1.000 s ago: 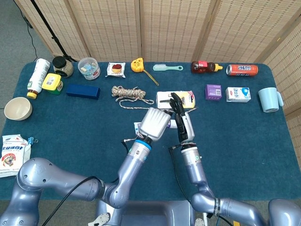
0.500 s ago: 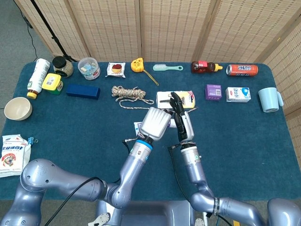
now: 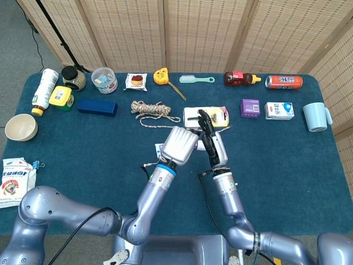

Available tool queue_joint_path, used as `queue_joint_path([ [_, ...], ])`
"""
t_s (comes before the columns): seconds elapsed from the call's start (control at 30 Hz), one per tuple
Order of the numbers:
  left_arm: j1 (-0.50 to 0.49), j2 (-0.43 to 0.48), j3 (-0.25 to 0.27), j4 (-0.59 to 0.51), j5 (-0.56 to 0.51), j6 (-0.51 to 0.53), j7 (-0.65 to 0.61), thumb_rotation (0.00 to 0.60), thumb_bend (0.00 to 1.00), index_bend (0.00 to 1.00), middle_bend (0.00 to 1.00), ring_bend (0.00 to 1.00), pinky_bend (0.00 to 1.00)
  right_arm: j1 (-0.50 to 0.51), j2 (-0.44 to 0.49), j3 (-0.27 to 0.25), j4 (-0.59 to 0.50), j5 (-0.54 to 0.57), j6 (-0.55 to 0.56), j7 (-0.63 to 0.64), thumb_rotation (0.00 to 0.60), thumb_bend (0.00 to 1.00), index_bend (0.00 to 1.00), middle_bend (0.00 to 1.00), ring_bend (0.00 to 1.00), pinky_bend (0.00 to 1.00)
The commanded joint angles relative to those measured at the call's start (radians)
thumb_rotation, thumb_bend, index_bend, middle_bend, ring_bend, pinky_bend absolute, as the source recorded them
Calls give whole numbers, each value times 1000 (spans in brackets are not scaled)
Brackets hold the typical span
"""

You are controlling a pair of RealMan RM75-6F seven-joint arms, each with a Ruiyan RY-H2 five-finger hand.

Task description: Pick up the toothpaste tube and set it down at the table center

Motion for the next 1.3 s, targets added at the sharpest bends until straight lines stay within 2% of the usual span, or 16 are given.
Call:
queue_joint_path([
  [0.03,12,14,6,-14,12,2,-8,600,995,630,536,578,638,-5,7,-4,-3,3,-3,-4,127,0,0,0,0,0],
  [0.4,76,99,58,-99,71,-19,-40,600,995,630,536,568,638,-38,60,-38,-25,-4,-6,-33,127,0,0,0,0,0],
  [0.67,127,178,111,-164,98,-77,-83,600,995,623,536,547,638,-59,116,-44,-9,-6,-5,-55,128,0,0,0,0,0],
  [0.93,151,201,168,-154,115,-126,-101,600,995,624,536,543,638,-73,166,-43,0,-11,-11,-45,128,0,0,0,0,0],
  [1.3,171,177,225,-104,109,-159,-106,600,989,606,524,509,638,-72,203,-26,19,-4,-22,-30,128,0,0,0,0,0],
])
